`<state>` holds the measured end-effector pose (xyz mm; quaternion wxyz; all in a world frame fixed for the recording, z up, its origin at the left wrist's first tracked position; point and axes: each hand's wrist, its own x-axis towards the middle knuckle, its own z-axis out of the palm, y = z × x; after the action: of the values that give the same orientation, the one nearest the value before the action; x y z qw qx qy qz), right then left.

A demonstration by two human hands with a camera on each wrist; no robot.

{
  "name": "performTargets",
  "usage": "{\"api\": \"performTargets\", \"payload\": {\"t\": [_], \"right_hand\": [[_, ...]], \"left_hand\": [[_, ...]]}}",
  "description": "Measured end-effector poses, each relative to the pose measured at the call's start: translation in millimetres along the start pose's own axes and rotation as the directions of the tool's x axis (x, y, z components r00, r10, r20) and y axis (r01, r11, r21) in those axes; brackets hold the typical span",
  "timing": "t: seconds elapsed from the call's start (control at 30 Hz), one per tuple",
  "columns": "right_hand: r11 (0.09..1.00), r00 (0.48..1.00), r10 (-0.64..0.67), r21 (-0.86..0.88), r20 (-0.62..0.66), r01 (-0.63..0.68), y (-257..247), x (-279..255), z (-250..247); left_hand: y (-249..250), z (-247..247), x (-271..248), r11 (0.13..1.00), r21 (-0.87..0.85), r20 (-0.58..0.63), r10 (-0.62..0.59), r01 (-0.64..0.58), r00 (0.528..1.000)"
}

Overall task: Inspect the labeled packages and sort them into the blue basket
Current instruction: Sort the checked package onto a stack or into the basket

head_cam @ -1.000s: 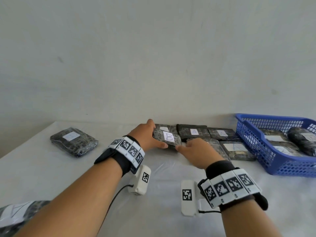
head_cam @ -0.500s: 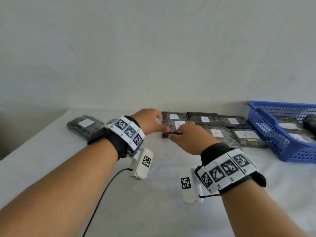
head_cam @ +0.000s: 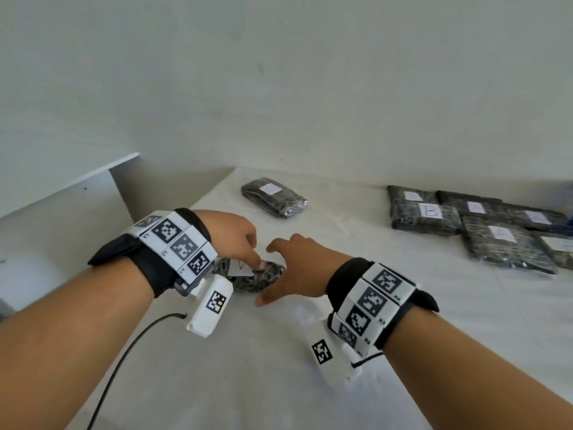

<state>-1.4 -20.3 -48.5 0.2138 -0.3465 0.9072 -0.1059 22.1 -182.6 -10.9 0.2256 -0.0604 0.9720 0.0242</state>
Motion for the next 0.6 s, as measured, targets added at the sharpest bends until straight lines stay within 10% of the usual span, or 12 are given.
{"api": "performTargets", "payload": {"t": [0.3, 0.5, 0.6], "right_hand": [[0.995, 0.962, 0.024, 0.097, -0.273, 0.003, 32.1, -13.4, -13.6], [0.892, 0.747, 0.268, 0.449, -0.608, 0.046, 73.9, -71.0, -33.1], [0.897, 0.754, 0.271, 0.441, -0.598, 0.027, 93.2, -104.5, -48.3]], "left_hand": [[-4.7, 14.6, 3.6, 0.935, -0.301, -0.188, 0.132, -0.185, 0.973], [71.4, 2.0, 11.8, 0.198, -0.859, -0.471, 0.057, -0.472, 0.881], [119.7, -13.7, 11.3, 0.055, -0.826, -0.555, 0.094, -0.561, 0.827]]}}
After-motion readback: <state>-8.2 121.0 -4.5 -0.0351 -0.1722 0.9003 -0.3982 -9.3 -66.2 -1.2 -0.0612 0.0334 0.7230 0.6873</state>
